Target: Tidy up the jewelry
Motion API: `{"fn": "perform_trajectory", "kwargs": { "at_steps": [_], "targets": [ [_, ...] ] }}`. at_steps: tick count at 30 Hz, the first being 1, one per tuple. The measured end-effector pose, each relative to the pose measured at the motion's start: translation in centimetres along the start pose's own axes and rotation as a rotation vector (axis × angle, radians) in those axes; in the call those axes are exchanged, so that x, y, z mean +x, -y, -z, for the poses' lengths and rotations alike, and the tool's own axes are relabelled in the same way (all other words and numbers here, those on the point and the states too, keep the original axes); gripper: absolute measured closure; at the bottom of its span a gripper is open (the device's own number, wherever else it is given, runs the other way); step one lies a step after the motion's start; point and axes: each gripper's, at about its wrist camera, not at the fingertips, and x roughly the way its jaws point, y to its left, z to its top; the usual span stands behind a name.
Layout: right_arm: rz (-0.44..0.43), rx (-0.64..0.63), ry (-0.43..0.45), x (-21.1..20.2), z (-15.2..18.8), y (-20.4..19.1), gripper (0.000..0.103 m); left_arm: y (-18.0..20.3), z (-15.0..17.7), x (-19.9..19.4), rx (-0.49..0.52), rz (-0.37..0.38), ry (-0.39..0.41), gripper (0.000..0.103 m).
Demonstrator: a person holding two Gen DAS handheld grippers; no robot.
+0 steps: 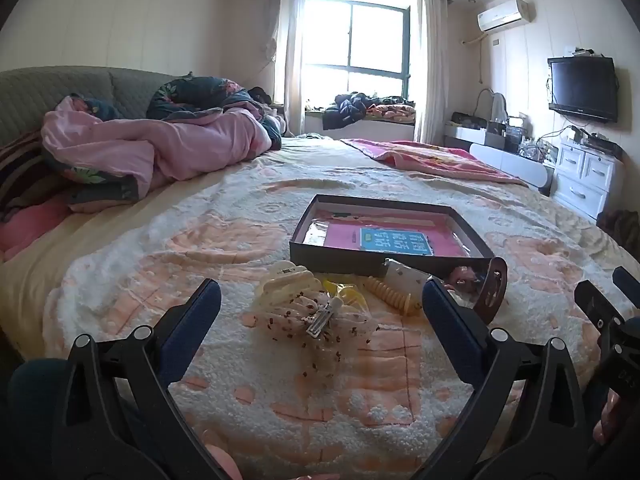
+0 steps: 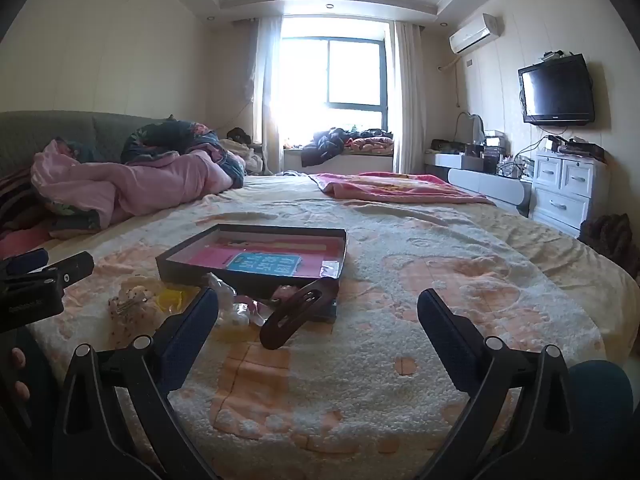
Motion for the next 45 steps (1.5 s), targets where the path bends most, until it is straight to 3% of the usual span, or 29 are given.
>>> {"fn": "perform_trajectory", "kwargs": {
  "at_steps": [45],
  "targets": [
    [-0.015, 0.003, 0.023, -0.6, -0.5, -0.2, 0.006, -0.2, -0.5, -0.6, 0.009, -0.009, 0.022, 0.011]
  ]
}}
